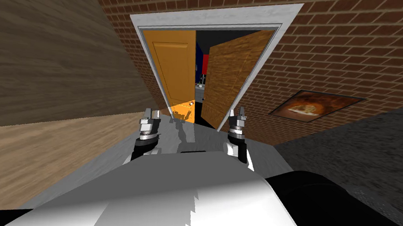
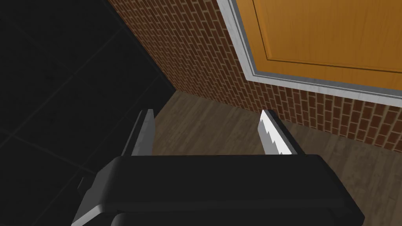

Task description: Push the door open

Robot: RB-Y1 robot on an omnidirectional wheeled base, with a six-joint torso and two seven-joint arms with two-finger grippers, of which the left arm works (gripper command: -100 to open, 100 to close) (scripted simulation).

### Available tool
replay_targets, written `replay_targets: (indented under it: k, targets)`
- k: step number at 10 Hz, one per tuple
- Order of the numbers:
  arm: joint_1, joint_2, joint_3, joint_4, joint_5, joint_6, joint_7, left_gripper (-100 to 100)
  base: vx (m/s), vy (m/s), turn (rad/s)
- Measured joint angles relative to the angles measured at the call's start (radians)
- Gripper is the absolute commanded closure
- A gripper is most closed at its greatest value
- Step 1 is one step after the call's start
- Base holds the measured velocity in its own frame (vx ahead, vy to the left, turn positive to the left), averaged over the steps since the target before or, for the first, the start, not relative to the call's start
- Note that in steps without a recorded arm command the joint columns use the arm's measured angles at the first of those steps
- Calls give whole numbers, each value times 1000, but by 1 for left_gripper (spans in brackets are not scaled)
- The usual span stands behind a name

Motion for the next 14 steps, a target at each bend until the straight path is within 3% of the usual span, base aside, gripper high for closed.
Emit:
replay_targets:
  k: [9,14]
  targets:
    - [-58,22,16,164,94,-25,142,-100,84,51,-141]
    - [-97,36,33,268,159,-40,238,-100,84,59,-163]
